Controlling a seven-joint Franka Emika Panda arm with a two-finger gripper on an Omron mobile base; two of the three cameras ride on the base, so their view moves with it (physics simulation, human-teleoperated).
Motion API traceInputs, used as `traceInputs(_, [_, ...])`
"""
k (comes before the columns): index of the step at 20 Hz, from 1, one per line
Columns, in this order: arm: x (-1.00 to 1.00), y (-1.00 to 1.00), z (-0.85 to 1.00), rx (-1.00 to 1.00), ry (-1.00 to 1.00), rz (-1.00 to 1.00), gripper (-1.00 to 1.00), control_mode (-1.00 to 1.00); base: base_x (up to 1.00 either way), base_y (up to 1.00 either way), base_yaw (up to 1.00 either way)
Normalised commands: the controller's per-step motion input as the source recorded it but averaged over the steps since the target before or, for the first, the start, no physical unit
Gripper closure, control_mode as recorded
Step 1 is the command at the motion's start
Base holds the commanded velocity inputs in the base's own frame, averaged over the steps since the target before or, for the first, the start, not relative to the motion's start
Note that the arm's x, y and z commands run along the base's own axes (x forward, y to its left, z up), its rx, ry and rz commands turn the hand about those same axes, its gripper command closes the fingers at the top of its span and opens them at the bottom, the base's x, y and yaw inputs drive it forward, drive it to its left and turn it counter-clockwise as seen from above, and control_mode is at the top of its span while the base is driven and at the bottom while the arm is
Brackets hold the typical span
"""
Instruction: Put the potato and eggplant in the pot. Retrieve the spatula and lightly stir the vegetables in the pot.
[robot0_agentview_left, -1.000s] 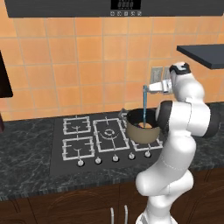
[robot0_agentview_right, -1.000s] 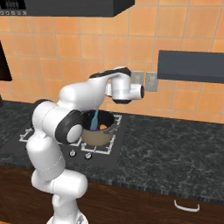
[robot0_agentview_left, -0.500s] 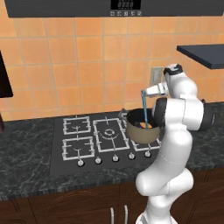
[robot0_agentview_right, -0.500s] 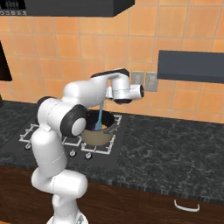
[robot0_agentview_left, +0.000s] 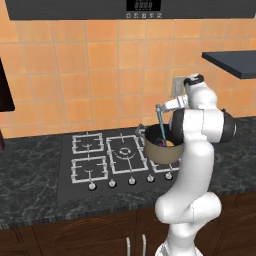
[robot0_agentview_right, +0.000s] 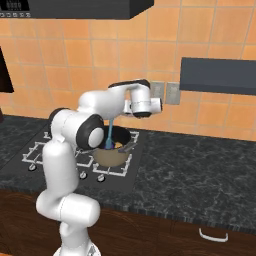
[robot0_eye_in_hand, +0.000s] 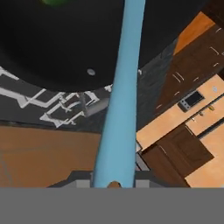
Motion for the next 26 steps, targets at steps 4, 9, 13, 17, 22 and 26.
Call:
traceInputs(4, [0.26, 0.18, 0.2, 0.19, -0.17, 0.34, 1.0, -1.0, 0.0, 0.0, 0.0])
traceInputs(9, [0.05, 0.0, 0.21, 0.08, -0.28, 0.33, 1.0, -1.0, 0.0, 0.0, 0.0])
traceInputs(13, [-0.01, -0.12, -0.37, 0.0, -0.1, 0.28, 1.0, -1.0, 0.0, 0.0, 0.0])
traceInputs(17, [-0.07, -0.02, -0.34, 0.09, -0.02, 0.24, 1.0, -1.0, 0.0, 0.0, 0.0])
traceInputs(22, [-0.31, 0.0, -0.25, 0.1, -0.1, 0.23, 1.0, -1.0, 0.0, 0.0, 0.0])
traceInputs(26, [-0.05, 0.0, -0.32, 0.01, -0.24, 0.26, 1.0, -1.0, 0.0, 0.0, 0.0])
